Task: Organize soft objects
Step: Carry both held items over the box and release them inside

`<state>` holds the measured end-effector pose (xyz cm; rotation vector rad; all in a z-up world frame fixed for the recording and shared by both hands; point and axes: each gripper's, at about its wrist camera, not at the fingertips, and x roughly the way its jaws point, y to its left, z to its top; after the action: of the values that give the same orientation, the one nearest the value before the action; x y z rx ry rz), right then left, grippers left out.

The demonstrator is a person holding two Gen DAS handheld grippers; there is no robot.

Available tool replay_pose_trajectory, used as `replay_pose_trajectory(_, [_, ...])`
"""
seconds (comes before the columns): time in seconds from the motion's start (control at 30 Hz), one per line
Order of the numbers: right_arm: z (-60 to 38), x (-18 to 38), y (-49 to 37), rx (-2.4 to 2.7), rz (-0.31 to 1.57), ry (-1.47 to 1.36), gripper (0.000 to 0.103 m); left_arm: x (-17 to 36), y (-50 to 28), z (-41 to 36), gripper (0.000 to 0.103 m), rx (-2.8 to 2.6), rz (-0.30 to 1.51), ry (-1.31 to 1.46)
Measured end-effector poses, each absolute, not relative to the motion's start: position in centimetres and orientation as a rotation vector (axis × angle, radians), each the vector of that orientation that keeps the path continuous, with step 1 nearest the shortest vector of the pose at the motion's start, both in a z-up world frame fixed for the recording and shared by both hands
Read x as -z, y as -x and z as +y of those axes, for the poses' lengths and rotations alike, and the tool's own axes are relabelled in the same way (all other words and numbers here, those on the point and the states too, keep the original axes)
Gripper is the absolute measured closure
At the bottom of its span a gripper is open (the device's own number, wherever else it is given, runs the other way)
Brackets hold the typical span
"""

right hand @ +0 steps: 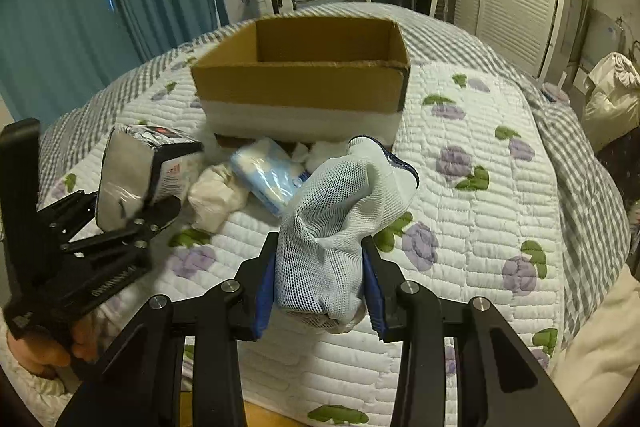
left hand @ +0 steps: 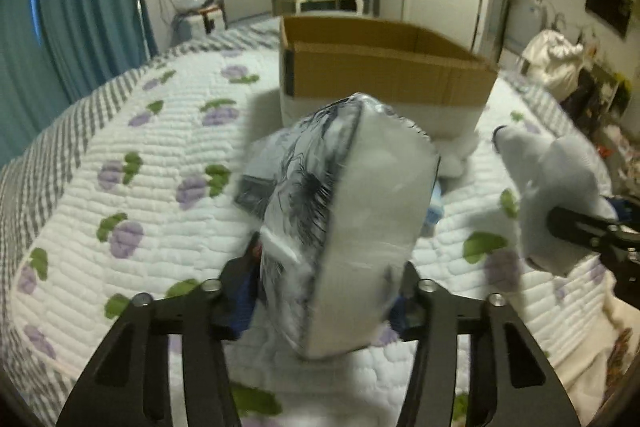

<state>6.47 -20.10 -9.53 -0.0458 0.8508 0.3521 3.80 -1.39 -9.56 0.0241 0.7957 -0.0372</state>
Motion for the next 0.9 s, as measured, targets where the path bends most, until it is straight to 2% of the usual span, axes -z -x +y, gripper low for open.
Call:
replay_pose_trajectory(0.47, [-17.8, -0.8, -4.9, -0.402, 0.655, 0.095, 0.065, -0.9, -1.3, -0.9, 0.055, 0.064, 0.581, -0.038])
replay_pose_trajectory(0.7, [-16.6, -5.0, -7.4, -0.390, 0.572, 0.136, 0.065, -3.7, -4.1, -1.5, 0.055, 0.079, 0.514, -0.059])
replay_pose_trajectory(0.9, [-16.3, -6.0, -11.7, -0.385, 0.561, 0.143, 0.065, -4.4, -8.4, -2.2, 0.055, 0.097, 0.499, -0.048])
